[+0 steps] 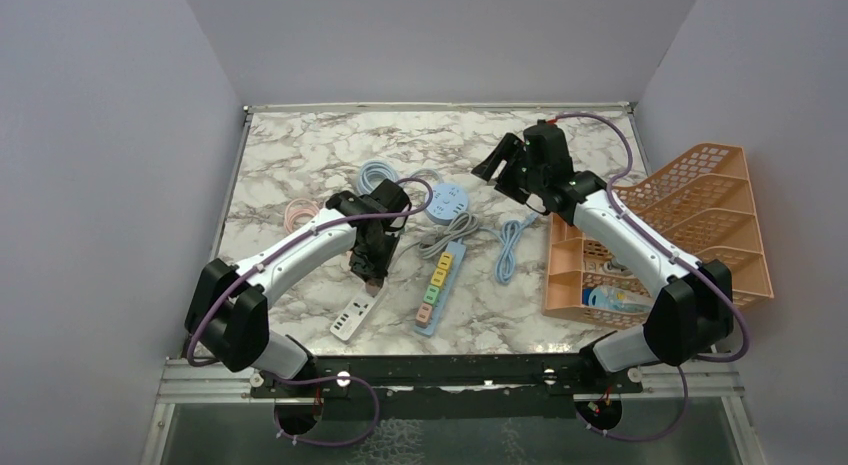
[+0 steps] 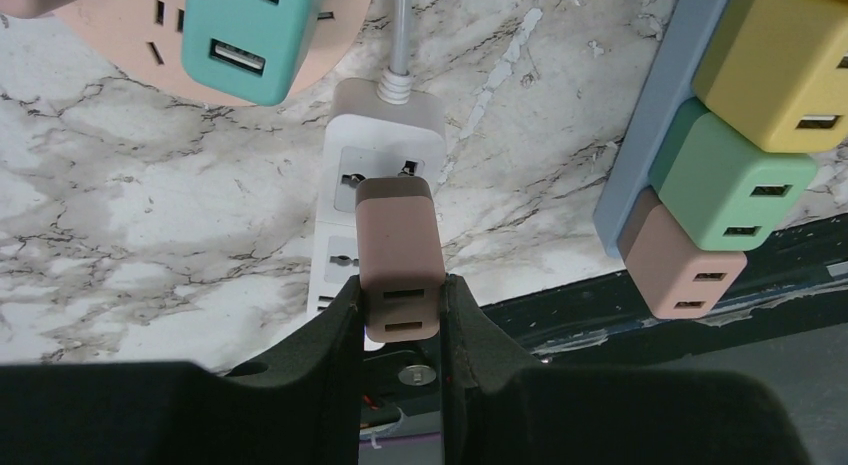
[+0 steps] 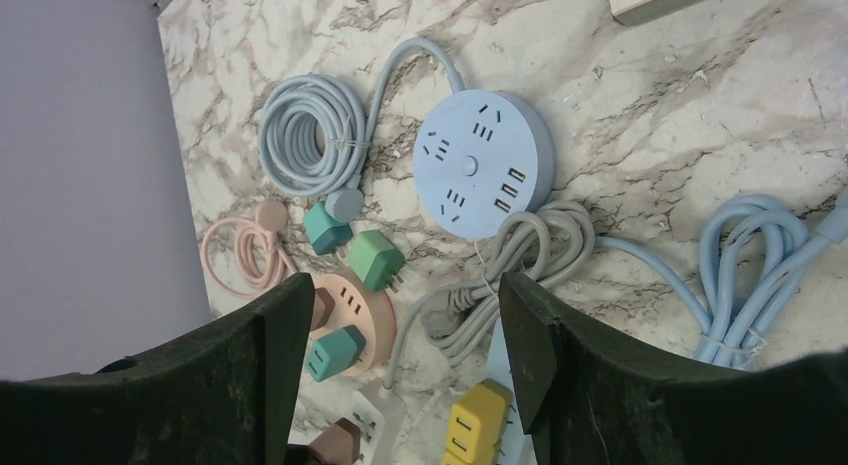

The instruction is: Insert the plug

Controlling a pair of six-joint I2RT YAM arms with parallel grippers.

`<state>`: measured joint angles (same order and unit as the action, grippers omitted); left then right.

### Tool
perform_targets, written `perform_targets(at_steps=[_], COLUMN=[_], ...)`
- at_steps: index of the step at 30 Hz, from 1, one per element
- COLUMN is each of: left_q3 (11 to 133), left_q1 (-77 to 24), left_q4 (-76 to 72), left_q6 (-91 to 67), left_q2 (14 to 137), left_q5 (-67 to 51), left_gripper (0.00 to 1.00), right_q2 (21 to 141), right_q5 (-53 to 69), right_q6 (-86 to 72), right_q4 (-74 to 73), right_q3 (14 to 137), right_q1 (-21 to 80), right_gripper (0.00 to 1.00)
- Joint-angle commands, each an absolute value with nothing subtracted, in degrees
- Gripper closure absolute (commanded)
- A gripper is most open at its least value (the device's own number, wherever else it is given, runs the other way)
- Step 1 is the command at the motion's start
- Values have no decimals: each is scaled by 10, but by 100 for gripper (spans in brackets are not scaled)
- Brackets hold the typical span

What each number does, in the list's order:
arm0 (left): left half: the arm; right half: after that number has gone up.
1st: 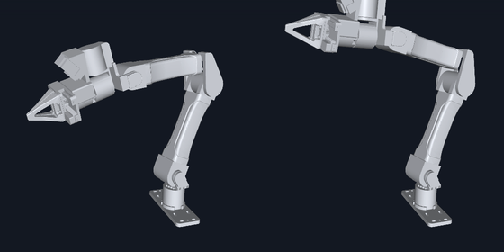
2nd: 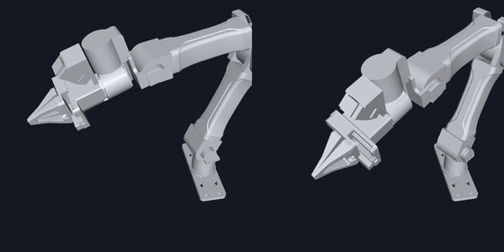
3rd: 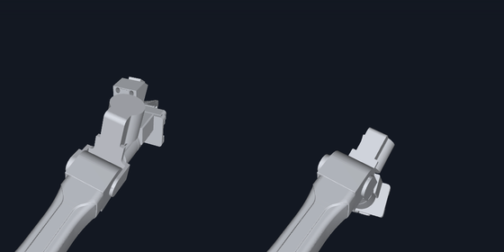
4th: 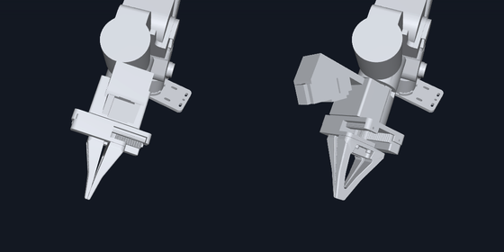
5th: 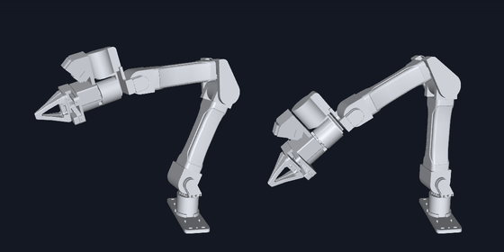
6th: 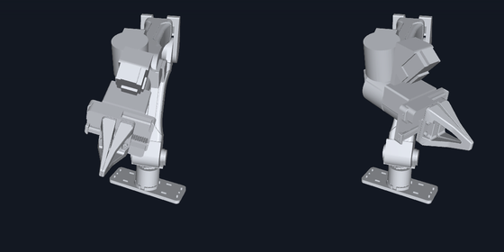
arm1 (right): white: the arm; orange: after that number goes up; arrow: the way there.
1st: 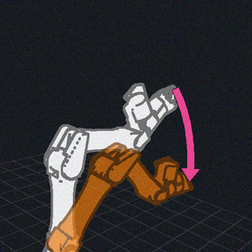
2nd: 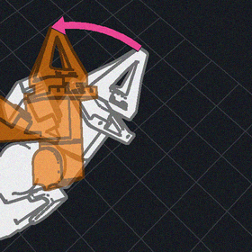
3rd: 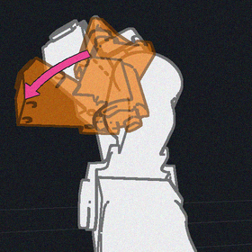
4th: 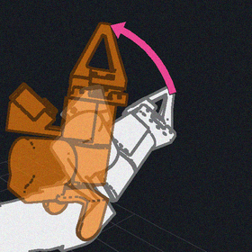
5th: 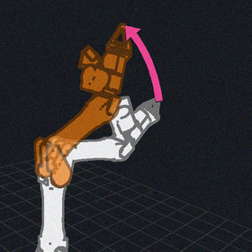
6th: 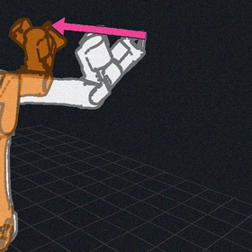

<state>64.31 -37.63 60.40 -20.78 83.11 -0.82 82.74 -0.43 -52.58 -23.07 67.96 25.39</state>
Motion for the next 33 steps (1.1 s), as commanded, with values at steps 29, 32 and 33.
perform_targets(at_steps=[29, 32, 33], left_q3=[624, 616, 615], left_q1=[-378, -378, -378], left_q4=[599, 581, 575], left_q6=[-171, -163, -160], left_q2=[863, 872, 876], left_q5=[-52, -59, -63], left_gripper=[100, 100, 100], right_q2=[833, 830, 830], right_q5=[7, 5, 6], right_q6=[-517, -518, -517], right_q4=[-238, -238, -238], right_q3=[674, 672, 672], right_q1=[250, 250, 250], right_gripper=[33, 33, 33])
